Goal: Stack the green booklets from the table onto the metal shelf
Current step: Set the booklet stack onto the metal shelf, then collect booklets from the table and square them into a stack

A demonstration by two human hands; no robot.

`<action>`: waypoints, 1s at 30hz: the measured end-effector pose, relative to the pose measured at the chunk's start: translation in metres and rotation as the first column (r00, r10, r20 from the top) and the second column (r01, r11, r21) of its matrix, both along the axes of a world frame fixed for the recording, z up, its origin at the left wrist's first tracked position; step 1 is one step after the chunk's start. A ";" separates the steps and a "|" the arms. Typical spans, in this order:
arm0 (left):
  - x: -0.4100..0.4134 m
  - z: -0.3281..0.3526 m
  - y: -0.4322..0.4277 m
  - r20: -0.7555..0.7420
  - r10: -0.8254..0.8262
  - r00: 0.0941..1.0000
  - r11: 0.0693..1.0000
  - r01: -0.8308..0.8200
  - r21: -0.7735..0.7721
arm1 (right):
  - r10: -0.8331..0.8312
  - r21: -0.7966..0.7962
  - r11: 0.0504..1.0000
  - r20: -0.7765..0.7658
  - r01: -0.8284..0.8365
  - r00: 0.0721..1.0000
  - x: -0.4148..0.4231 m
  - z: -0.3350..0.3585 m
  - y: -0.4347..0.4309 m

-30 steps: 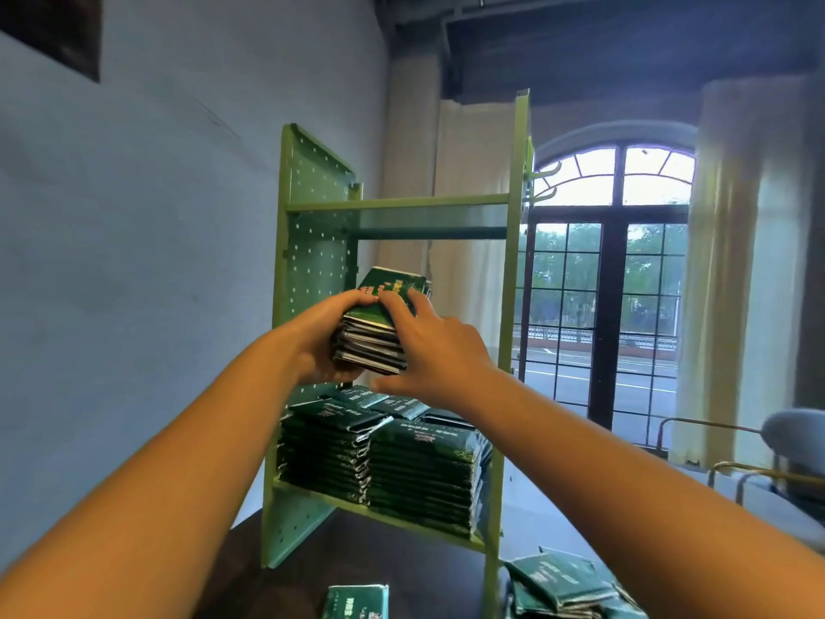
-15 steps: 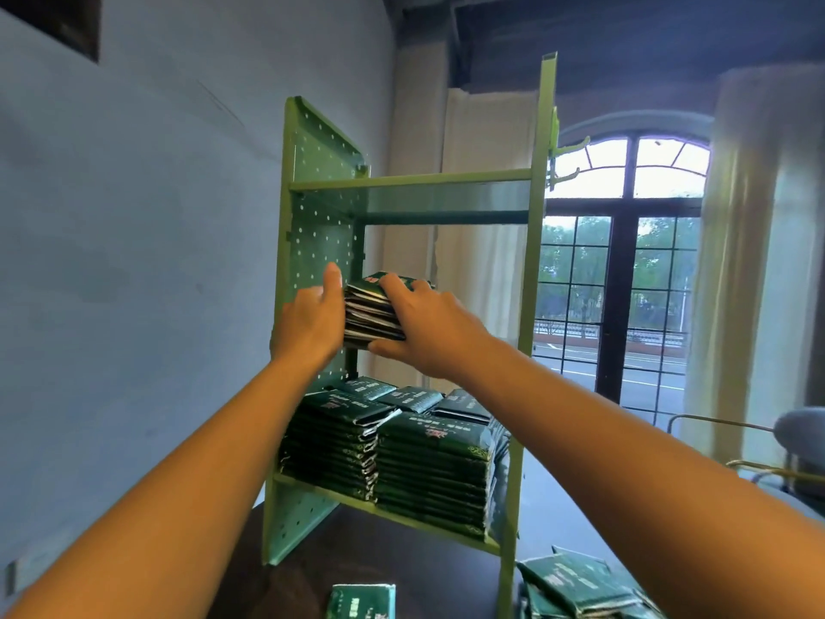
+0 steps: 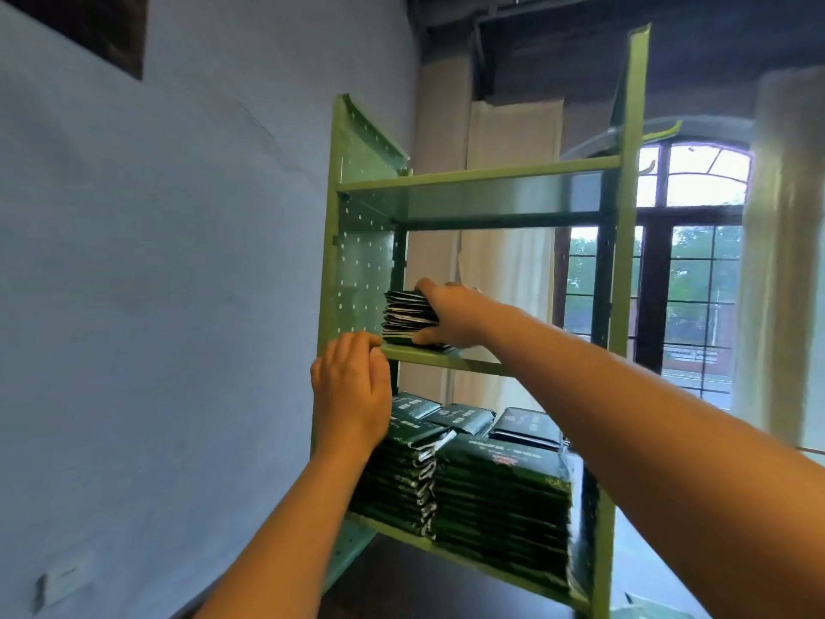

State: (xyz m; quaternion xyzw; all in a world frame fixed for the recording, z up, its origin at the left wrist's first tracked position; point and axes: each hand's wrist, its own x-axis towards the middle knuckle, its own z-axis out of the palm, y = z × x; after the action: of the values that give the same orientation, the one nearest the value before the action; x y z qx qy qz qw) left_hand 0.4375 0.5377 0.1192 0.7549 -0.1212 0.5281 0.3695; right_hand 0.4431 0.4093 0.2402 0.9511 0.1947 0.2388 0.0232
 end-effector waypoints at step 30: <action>-0.004 -0.002 0.004 -0.097 0.059 0.993 0.997 -0.054 0.060 | -0.017 0.071 0.997 -0.082 0.023 0.996 0.007 0.000 0.013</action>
State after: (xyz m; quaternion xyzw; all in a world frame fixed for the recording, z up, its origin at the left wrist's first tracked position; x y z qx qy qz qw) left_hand 0.4334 0.5421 0.1173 0.7935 -0.0963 0.4966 0.3382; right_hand 0.4505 0.4227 0.2404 0.9622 0.1771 0.2065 -0.0165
